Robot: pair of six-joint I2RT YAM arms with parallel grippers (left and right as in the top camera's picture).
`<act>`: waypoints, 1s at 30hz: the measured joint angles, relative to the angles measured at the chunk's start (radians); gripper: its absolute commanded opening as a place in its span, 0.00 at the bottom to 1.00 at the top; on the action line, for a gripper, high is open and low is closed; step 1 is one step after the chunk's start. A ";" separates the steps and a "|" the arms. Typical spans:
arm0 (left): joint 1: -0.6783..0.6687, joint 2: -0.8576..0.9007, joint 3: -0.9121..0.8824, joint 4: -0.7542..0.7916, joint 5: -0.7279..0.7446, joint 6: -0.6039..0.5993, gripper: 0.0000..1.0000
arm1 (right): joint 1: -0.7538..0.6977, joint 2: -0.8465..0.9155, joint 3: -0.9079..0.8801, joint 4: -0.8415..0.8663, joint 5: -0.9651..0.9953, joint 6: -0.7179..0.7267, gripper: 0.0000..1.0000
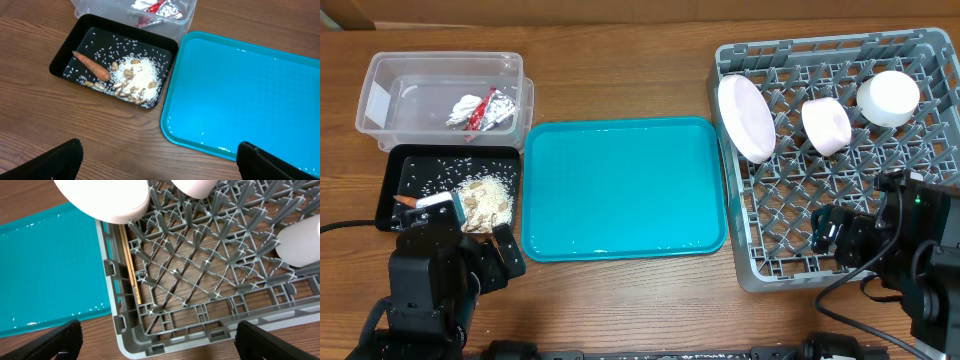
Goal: Sort waste into correct bins and load items into the dishwasher
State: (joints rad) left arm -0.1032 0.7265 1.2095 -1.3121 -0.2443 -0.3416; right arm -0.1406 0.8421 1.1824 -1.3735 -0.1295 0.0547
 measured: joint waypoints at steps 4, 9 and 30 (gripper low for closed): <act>0.000 0.000 0.000 0.000 0.000 0.000 1.00 | 0.012 -0.034 -0.006 0.048 0.003 0.000 1.00; 0.000 0.000 -0.001 0.000 0.000 0.000 1.00 | 0.101 -0.157 -0.047 0.250 -0.002 0.000 1.00; 0.000 0.000 -0.007 0.000 -0.004 0.000 1.00 | 0.241 -0.827 -0.954 1.155 0.003 -0.003 1.00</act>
State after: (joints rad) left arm -0.1032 0.7269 1.2026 -1.3125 -0.2481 -0.3416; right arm 0.1005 0.0154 0.2287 -0.2188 -0.1265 0.0521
